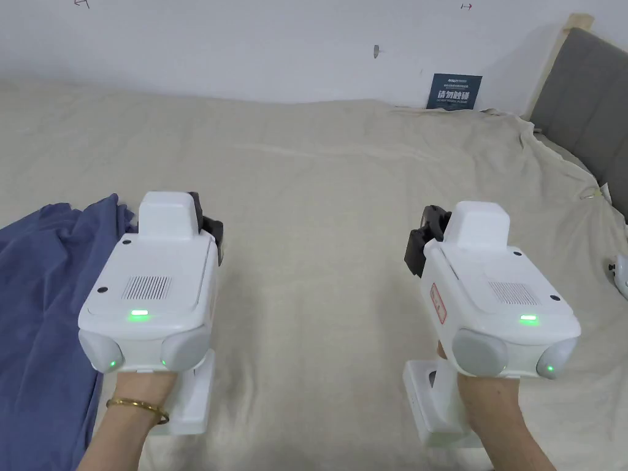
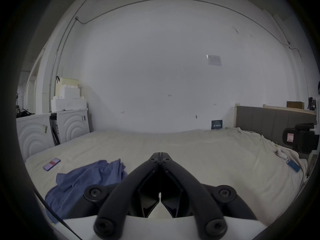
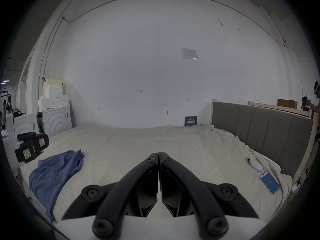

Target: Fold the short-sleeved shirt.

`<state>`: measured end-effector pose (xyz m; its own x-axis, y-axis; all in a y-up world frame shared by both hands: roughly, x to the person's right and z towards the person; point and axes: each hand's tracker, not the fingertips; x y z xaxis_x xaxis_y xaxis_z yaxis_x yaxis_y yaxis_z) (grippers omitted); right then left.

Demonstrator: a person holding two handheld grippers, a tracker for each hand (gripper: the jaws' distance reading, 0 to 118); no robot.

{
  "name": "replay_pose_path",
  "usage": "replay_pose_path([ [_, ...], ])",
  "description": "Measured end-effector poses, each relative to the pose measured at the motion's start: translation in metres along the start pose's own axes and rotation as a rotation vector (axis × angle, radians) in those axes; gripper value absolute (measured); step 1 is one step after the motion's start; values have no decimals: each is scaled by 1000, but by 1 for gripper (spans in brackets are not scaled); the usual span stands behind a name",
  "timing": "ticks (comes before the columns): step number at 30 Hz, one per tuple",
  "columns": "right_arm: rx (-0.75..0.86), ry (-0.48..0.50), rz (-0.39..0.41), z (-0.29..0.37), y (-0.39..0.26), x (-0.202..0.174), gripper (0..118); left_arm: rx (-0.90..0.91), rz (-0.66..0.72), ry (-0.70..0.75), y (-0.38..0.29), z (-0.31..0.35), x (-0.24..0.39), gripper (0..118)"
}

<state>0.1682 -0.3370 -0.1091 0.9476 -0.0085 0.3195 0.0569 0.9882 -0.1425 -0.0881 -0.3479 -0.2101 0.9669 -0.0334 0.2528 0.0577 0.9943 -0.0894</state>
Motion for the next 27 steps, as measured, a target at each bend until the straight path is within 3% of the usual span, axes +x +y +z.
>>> replay_pose_path([
  [27,-13,-19,47,15,-6,-4,0,-27,-24,-3,-15,11,0,0],
])
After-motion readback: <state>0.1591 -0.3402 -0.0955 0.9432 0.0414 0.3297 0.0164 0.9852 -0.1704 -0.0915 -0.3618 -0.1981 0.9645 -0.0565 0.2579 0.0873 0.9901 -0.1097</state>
